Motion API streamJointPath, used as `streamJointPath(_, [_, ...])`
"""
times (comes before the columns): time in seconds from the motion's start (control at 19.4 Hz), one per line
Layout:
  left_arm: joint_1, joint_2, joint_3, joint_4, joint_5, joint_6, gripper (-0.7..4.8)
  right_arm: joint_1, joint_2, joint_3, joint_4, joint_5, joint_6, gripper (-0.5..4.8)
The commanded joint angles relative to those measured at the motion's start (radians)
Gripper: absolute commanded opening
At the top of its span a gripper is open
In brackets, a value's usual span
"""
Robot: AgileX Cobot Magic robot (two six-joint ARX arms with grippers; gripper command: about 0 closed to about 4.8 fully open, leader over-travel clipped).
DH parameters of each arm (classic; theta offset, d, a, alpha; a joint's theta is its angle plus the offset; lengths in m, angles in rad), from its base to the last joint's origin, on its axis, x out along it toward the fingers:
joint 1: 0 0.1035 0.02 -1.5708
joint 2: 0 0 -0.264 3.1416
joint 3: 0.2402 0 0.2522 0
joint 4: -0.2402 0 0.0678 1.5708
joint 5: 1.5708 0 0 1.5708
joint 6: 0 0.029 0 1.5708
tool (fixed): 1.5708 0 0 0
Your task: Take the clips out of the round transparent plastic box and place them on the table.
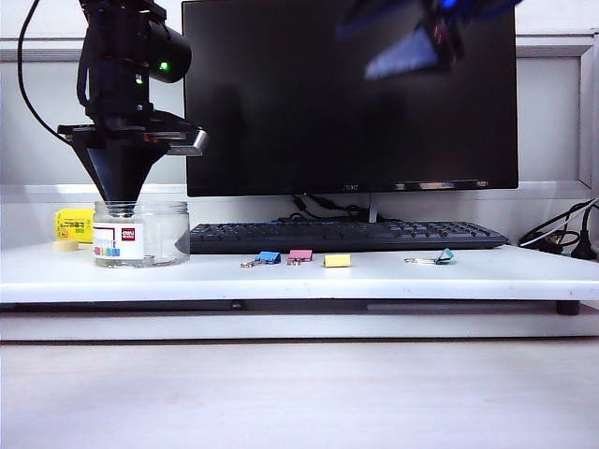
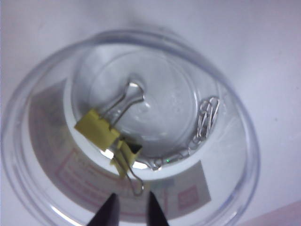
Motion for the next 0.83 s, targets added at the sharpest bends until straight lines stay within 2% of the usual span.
streamJointPath(0.05, [0.0,-0.006,0.001,0.036,-0.003,0.014,0.89,0.045,0.016,0.011,-0.003,0.014,-0.019,3.79])
streamJointPath(0.46, [0.0,-0.002,0.0,0.086,0.0,0.043,0.89,0.155,0.064,0.011,0.032,0.013,-0.03,3.79])
streamJointPath(0.83, [0.0,0.045,-0.001,0.096,0.022,0.055,0.89,0.164,0.065,0.011,0.03,0.012,-0.028,3.78])
